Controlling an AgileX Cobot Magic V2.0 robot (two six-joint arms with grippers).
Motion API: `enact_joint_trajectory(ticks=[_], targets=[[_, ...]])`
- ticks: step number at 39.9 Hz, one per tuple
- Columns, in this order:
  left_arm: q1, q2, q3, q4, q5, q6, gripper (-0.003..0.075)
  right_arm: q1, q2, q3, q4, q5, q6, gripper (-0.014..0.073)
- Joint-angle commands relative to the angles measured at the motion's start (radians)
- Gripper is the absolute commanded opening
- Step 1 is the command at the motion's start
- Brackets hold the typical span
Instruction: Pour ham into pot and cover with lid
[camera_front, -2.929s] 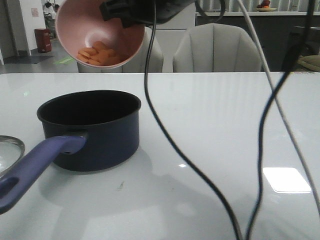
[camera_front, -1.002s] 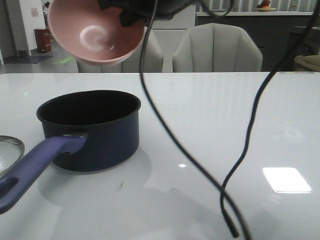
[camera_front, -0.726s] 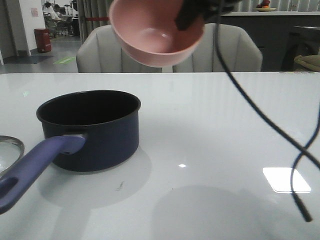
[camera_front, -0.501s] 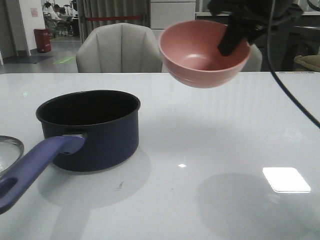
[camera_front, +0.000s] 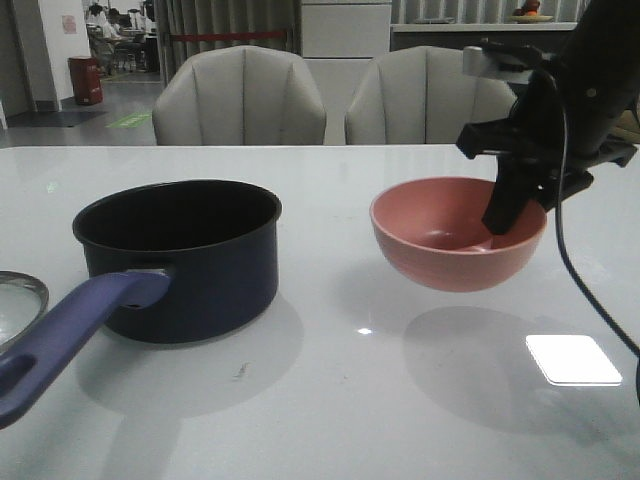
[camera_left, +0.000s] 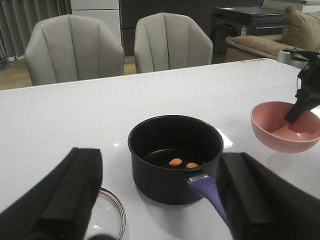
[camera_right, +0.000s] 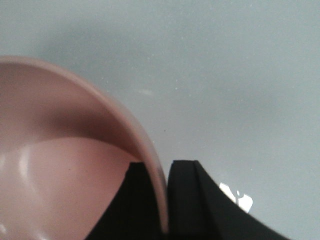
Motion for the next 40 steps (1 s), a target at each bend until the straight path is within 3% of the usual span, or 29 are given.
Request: enact_joint_trajectory(ticks=[1, 9, 17, 21, 27, 40], targets=[[-0.008, 0.013, -0.026, -0.005, -0.075, -0.003, 0.0511, -0.007, -0.030, -0.024, -0.015, -0.005, 0.003, 0.0139], [-0.008, 0.013, -0.026, -0.005, -0.075, -0.003, 0.0511, -0.007, -0.019, -0.024, -0.019, -0.015, 0.008, 0.0178], [-0.008, 0.013, -0.026, -0.005, -0.075, -0.003, 0.0511, -0.007, -0.019, -0.024, -0.027, -0.031, 0.008, 0.0399], [-0.008, 0.013, -0.026, -0.005, -0.075, -0.003, 0.0511, -0.007, -0.025, -0.025, -0.055, -0.043, 0.007, 0.0458], [-0.008, 0.013, -0.026, -0.005, -0.075, -0.003, 0.0511, -0.007, -0.097, -0.025, -0.106, 0.002, 0.006, 0.0455], [-0.008, 0.013, -0.026, -0.005, -0.076, -0.003, 0.0511, 0.006, -0.405, 0.005, -0.056, -0.044, 0.001, 0.0455]])
